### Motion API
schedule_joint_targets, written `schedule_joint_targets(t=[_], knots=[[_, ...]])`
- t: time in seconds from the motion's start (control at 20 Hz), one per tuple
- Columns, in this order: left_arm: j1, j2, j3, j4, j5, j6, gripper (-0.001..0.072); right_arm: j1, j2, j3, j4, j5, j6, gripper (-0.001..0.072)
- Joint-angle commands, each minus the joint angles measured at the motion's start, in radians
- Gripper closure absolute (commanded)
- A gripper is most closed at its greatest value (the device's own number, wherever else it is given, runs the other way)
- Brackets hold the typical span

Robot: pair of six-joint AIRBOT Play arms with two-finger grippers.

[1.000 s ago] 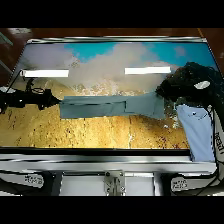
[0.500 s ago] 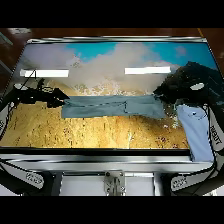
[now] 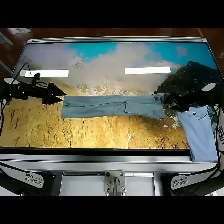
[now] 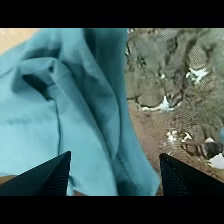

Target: Fold the shirts.

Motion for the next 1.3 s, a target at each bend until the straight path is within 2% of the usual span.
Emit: schedule_joint_targets(t=[0.0, 0.2, 0.25, 0.35, 0.4, 0.5, 0.55, 0.65, 0.7, 0.75, 0.85, 1.1, 1.25], knots=[[-0.045, 0.028, 0.006, 0.000, -0.037, 0.013, 0.0191, 0.026, -0.073, 0.002, 0.067, 0.007, 0.006, 0.0031], [-0.127, 0.030, 0.006, -0.003, -0.036, 0.023, 0.0191, 0.089, -0.140, 0.002, 0.115, -0.016, 0.015, 0.0046], [-0.149, 0.030, 0.006, -0.005, -0.034, 0.029, 0.0191, 0.099, -0.146, 0.002, 0.124, -0.019, 0.016, 0.0194], [-0.189, 0.030, 0.006, -0.011, -0.009, 0.029, 0.0191, 0.103, -0.141, 0.002, 0.144, -0.021, 0.016, 0.0565], [-0.206, 0.030, 0.006, -0.021, 0.015, 0.029, 0.0191, 0.096, -0.130, 0.002, 0.160, -0.021, 0.012, 0.0650], [-0.246, 0.028, 0.006, -0.055, 0.094, 0.029, 0.0191, 0.077, -0.078, 0.002, 0.210, -0.015, -0.028, 0.0652], [-0.272, 0.026, 0.006, -0.078, 0.143, 0.029, 0.0213, 0.067, -0.035, 0.002, 0.235, -0.015, -0.040, 0.0652], [-0.344, 0.015, 0.006, -0.135, 0.225, 0.029, 0.0429, 0.046, 0.064, 0.002, 0.265, -0.008, -0.039, 0.0652], [-0.389, 0.005, 0.006, -0.157, 0.262, 0.029, 0.0466, 0.038, 0.113, 0.002, 0.263, 0.007, -0.035, 0.0652], [-0.446, -0.010, 0.006, -0.171, 0.304, 0.033, 0.0468, 0.033, 0.158, 0.002, 0.263, 0.029, -0.032, 0.0652], [-0.560, -0.041, 0.006, -0.178, 0.369, 0.035, 0.0578, 0.029, 0.243, 0.002, 0.262, 0.101, -0.015, 0.0652], [-0.782, -0.103, 0.008, -0.296, 0.555, 0.037, 0.0579, 0.029, 0.436, 0.002, 0.261, 0.243, 0.032, 0.0652], [-0.859, -0.156, 0.051, -0.352, 0.598, 0.037, 0.0579, 0.029, 0.528, 0.002, 0.256, 0.285, 0.070, 0.0652]])
